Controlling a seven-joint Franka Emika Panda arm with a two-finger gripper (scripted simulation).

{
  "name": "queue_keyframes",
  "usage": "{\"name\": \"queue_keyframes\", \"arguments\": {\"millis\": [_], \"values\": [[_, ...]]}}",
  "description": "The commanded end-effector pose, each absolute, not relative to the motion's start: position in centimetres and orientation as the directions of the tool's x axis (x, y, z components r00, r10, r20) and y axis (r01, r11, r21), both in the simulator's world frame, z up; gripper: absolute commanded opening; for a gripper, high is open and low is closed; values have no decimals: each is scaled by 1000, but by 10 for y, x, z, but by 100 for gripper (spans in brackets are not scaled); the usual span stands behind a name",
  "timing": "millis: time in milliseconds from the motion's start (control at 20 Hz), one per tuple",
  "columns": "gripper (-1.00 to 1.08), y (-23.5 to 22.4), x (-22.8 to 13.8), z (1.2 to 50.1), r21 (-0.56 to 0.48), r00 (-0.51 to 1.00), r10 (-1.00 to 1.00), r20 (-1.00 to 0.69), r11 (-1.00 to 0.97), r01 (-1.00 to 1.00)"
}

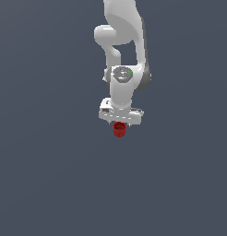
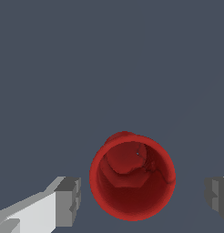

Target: Pick up the object and move it to a goal position.

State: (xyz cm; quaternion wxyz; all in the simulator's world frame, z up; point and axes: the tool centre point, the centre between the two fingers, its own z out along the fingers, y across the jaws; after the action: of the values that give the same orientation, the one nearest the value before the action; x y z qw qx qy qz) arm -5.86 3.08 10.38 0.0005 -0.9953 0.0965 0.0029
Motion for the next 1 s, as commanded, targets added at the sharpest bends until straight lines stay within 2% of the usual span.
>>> {"name": "queue_keyframes", "arguments": {"millis": [0, 450, 950], "values": [[100, 33, -63, 100, 0, 979, -203, -2, -979, -203], [100, 34, -65, 92, 0, 979, -205, -1, -979, -205], [100, 34, -66, 52, 0, 978, -208, 0, -978, -208]]}}
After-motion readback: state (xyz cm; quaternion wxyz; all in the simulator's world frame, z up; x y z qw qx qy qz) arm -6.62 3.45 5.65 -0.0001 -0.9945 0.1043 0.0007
